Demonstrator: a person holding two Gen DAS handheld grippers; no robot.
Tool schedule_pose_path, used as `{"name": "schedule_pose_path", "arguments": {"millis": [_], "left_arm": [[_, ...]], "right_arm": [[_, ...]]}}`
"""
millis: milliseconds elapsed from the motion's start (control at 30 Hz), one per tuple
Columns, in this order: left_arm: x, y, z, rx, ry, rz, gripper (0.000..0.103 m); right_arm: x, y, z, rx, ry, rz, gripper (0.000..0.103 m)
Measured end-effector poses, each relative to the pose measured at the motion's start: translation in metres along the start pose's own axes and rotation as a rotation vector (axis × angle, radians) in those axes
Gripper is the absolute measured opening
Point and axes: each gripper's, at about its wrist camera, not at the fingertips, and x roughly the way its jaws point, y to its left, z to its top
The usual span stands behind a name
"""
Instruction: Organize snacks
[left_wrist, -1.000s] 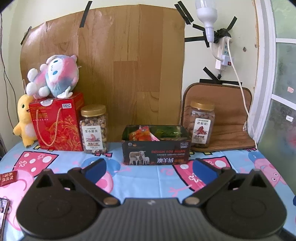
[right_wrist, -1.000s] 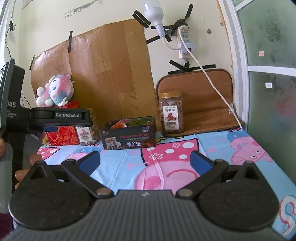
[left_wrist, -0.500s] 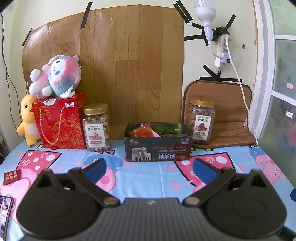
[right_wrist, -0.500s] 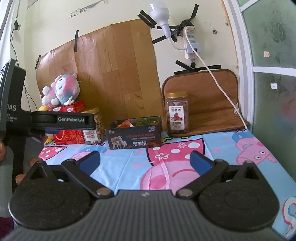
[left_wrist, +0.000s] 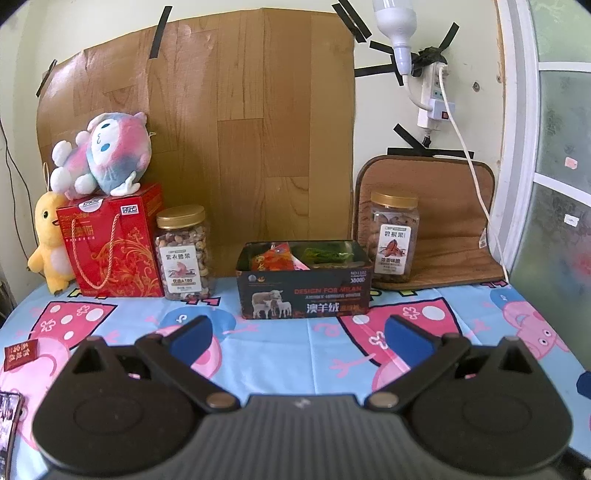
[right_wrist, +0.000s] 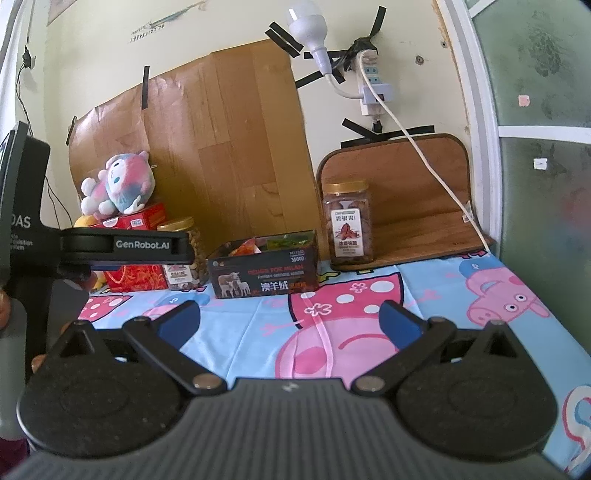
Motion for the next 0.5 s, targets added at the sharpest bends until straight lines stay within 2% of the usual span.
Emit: {"name": "schedule_pose_path", "arguments": {"millis": [500], "left_arm": [[-0.0026, 0.0073, -0.0008, -0.02, -0.005, 0.004, 0.103]], "right_arm": [[0.0013, 0.0062, 0.0018, -0.022, -0.002, 0.005, 0.103]]}}
